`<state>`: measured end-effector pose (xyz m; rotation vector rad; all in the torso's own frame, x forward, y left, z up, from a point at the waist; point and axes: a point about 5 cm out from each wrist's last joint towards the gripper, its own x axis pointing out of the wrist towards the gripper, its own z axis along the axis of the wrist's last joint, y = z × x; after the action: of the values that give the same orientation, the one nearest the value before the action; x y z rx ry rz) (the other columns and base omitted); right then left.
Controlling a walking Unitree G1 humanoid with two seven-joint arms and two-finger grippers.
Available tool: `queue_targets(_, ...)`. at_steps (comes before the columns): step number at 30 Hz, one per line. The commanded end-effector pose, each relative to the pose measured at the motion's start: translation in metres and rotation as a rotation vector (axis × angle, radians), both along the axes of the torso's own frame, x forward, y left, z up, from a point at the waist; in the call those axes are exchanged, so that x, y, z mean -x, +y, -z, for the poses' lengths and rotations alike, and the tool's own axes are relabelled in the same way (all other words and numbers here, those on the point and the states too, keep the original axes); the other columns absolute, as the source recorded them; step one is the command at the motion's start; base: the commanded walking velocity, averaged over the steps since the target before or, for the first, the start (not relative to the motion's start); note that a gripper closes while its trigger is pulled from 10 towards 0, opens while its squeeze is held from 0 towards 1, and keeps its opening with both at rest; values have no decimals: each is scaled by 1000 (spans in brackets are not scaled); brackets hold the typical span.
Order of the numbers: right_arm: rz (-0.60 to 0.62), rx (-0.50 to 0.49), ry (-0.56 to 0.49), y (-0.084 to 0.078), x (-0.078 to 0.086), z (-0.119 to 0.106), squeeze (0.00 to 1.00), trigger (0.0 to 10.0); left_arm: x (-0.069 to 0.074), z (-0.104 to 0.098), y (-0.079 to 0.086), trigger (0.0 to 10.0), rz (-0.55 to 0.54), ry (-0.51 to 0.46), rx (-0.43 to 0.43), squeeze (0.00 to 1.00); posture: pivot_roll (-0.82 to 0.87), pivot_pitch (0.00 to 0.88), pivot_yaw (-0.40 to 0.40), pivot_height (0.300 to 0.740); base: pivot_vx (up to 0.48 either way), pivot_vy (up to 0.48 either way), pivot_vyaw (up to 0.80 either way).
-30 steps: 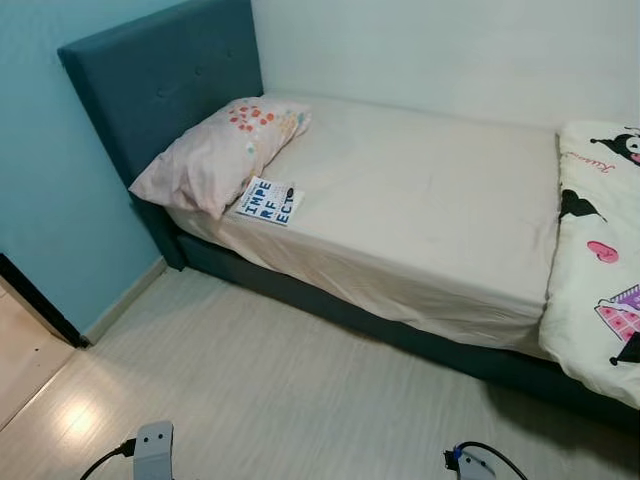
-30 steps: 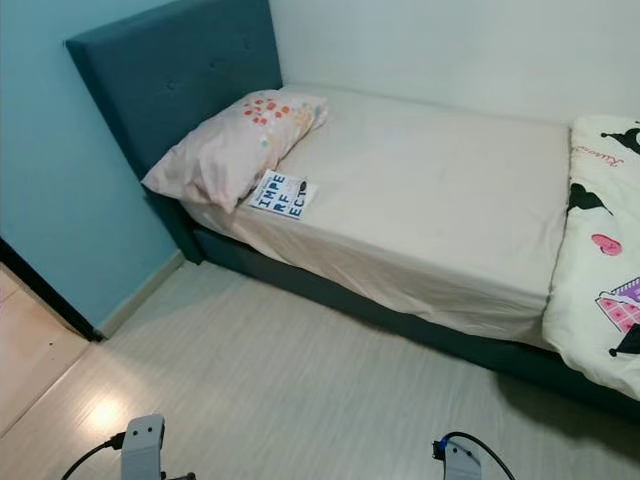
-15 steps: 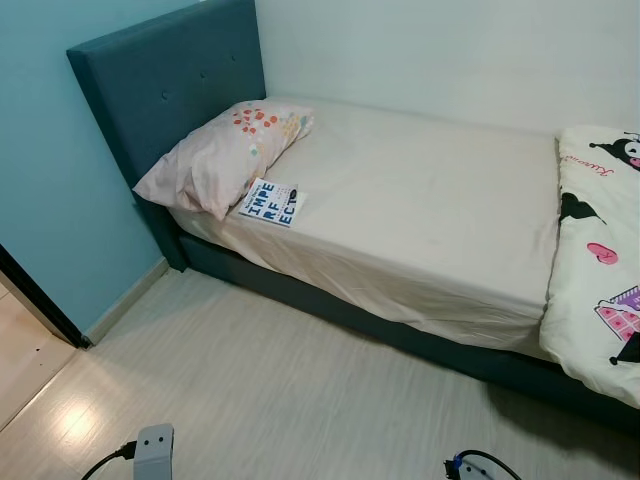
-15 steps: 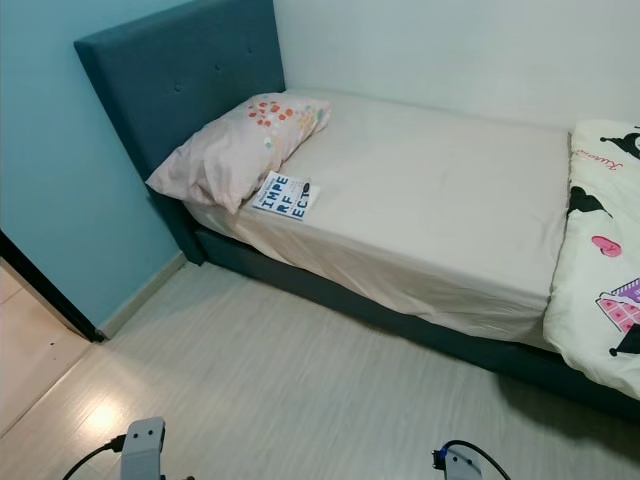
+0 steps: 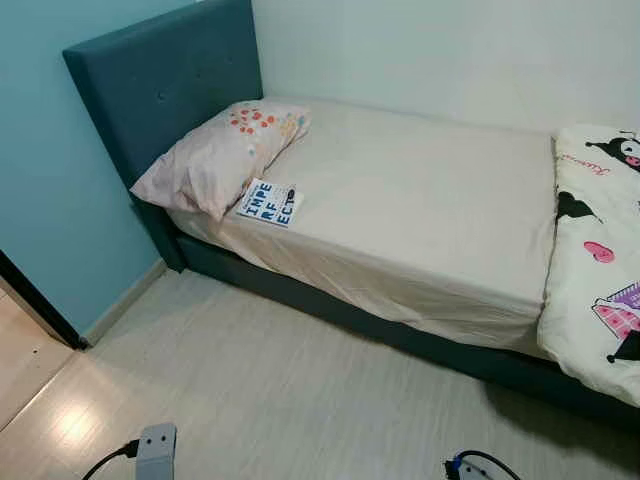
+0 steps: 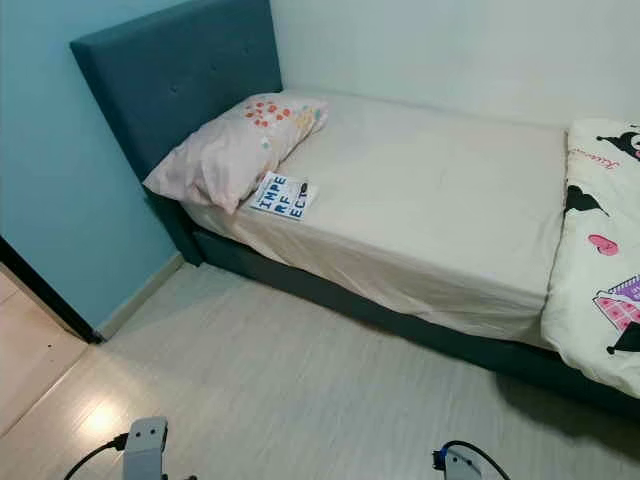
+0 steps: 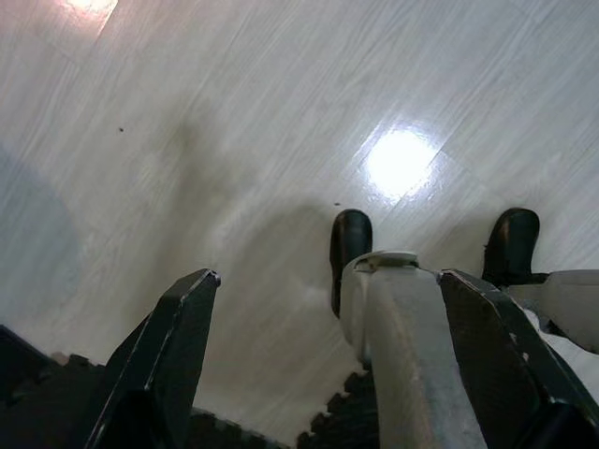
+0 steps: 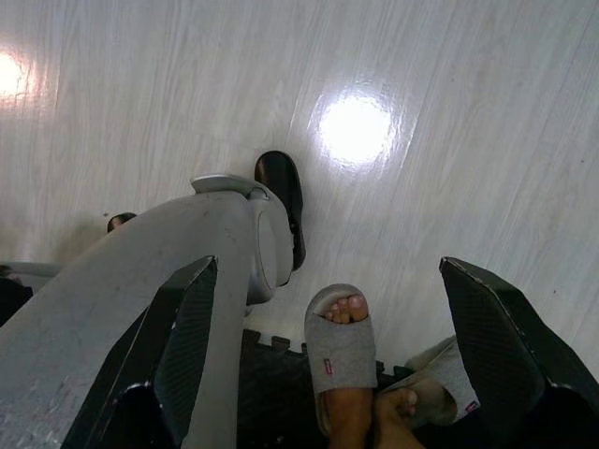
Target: Clean up the room
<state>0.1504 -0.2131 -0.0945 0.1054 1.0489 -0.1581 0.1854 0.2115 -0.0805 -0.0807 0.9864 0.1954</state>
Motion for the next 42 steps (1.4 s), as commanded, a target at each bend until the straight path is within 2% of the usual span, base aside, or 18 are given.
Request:
queue_targets(1,-2,-24,28,9,7,4,0,10000,5,1,7,10000,10,19,-22,0,-80,83,53,740,0,345,0)
queue_targets(10,-1,-29,29,12,9,5,0,10000,4,1,7,10000,15,17,-25,0,-77,84,53,740,0,356,0)
queue_targets(12,0,-29,30,10,11,6,0,10000,4,1,7,10000,16,16,-26,0,-77,85,53,740,0,360,0)
queue_targets(16,8,-19,37,-7,22,6,0,10000,4,0,7,10000,20,17,-28,0,-77,85,53,740,0,359,0)
queue_targets(23,11,-17,37,-11,24,6,0,10000,3,0,7,10000,22,16,-28,0,-78,86,53,740,0,359,0)
queue_targets(27,3,-27,32,3,16,6,0,10000,3,0,7,10000,12,10,-24,0,-77,86,53,740,0,232,0)
queue_targets(35,-7,-39,22,17,5,5,0,10000,3,0,6,10000,3,10,-8,0,-80,88,54,740,0,0,0)
queue_targets(42,-16,-45,16,26,-2,4,0,10000,4,1,5,10000,16,17,10,0,-80,90,52,740,0,-480,0)
